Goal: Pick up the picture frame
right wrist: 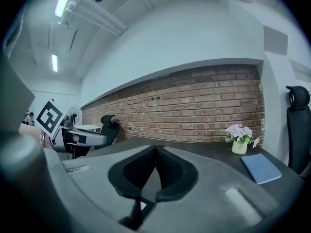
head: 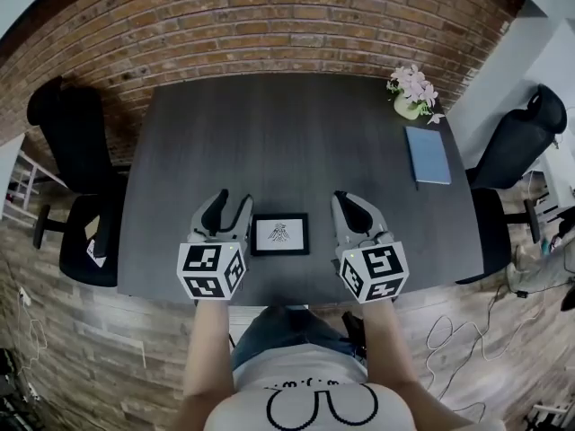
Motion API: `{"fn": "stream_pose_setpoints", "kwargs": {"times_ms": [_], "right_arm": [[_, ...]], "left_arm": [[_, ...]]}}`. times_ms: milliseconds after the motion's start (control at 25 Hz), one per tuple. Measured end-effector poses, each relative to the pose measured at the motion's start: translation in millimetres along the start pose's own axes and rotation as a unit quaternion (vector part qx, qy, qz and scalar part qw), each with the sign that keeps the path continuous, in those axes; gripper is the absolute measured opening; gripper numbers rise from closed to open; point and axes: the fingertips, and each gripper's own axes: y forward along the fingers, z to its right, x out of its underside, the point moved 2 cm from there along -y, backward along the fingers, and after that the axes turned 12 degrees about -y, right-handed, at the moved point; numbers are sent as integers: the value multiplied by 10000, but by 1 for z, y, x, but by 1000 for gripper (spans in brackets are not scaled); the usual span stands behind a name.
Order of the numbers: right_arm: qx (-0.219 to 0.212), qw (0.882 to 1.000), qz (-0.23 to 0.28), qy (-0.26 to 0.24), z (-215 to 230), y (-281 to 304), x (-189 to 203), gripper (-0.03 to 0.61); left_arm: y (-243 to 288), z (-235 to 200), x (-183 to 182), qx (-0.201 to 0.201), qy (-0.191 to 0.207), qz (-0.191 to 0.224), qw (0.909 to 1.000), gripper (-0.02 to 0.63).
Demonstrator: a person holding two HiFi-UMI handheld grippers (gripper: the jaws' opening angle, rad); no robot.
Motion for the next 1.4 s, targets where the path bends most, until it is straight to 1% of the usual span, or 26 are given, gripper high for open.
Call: {"fn": "stream_pose_setpoints", "kwargs": {"times_ms": [120,240,480,760,920,1200,1400], "right_arm": [[-1,9998,-196,70,-4,3,15,0],[-33,9990,-425,148,-8,7,34,0],[-25,9955,-850,413,-14,11,68,0],[-83,9898,-1241,697,-24,13,105,0],[-152,9862,-1450,783,-32,14,123,0],[-186,9820,-1682,837,-36,16,143,0],[-226,9804,-1776,816,-40,15,151,0]], "left_arm": [[4,-7,16,-25,-39,-222,9997,184],[8,-14,35,-147,-90,-523,9985,176],[15,-27,79,-309,-282,-1194,9920,167],[19,-42,132,-563,-527,-1904,9787,158],[22,-47,156,-670,-618,-2236,9704,146],[34,-48,187,-823,-700,-2790,9542,114],[40,-51,196,-1029,-677,-3018,9454,101]]}}
